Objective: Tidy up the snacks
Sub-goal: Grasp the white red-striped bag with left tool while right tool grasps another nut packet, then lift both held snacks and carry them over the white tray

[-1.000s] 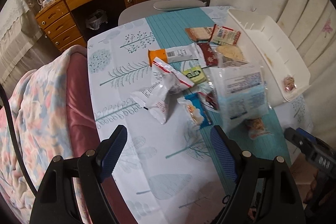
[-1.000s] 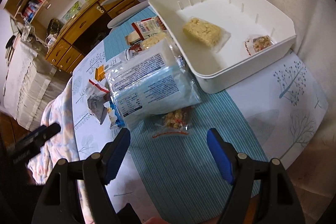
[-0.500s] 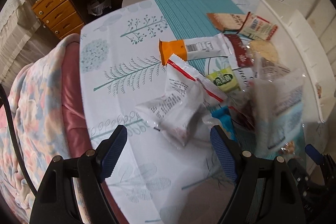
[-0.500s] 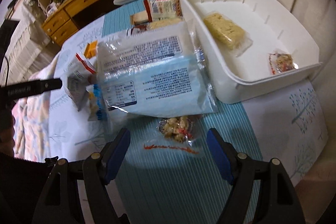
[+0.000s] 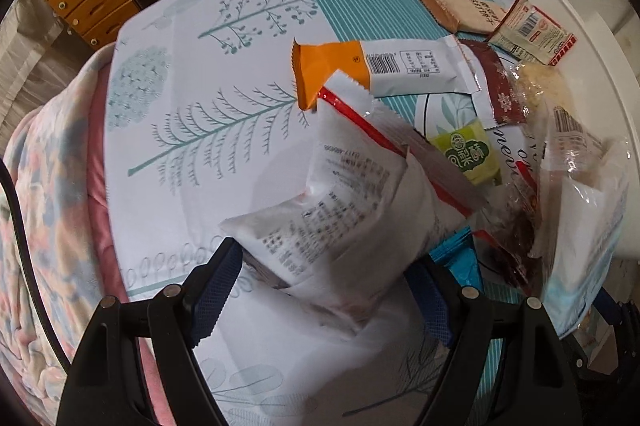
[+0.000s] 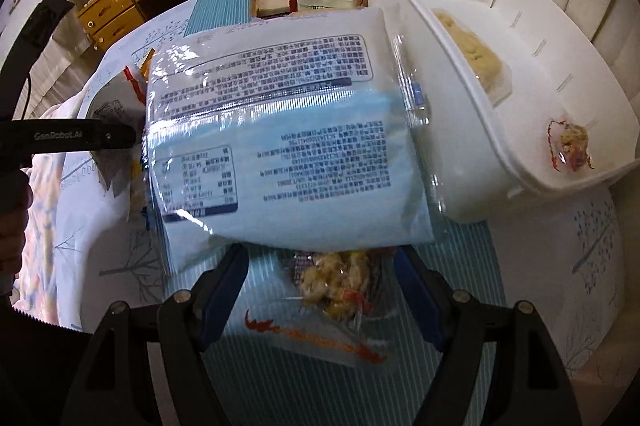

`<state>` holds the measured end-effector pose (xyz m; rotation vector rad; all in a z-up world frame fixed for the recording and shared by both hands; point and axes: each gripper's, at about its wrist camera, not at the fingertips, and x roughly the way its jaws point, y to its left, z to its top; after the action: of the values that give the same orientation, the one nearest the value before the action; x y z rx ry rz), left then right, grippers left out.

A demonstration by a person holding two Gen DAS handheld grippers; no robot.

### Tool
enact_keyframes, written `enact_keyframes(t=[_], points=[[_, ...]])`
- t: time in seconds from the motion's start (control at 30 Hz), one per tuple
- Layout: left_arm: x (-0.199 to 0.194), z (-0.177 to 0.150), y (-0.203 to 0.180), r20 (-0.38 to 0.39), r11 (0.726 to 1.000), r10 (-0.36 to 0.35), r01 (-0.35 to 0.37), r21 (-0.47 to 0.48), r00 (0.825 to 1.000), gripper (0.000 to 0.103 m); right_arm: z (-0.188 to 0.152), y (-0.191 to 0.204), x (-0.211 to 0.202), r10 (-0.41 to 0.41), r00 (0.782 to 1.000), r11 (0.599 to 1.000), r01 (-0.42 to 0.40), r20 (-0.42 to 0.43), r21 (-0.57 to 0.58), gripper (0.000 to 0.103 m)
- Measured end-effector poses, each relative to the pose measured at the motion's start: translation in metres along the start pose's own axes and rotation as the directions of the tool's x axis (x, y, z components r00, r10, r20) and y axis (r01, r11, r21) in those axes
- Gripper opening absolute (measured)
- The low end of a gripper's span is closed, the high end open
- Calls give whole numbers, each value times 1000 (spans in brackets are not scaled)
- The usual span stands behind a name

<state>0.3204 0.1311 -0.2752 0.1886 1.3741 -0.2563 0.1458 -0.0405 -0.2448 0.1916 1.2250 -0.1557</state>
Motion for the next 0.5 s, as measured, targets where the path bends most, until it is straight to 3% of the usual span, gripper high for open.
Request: enact_keyframes(t=[0.17,0.23,0.5], points=[[5,1,4,13,999,-39,40,-25,999,79,1,2,0,-2,1000,1000,2,-13,-19,76],[6,1,7,14,998,-41,41,-44,999,70,1,2,0,-5,1000,1000,4,-20,-21,76],[0,-4,17,11,993,-82,83,-86,997,49,-2,11,0,-43,998,998,41,-49,-41,74]])
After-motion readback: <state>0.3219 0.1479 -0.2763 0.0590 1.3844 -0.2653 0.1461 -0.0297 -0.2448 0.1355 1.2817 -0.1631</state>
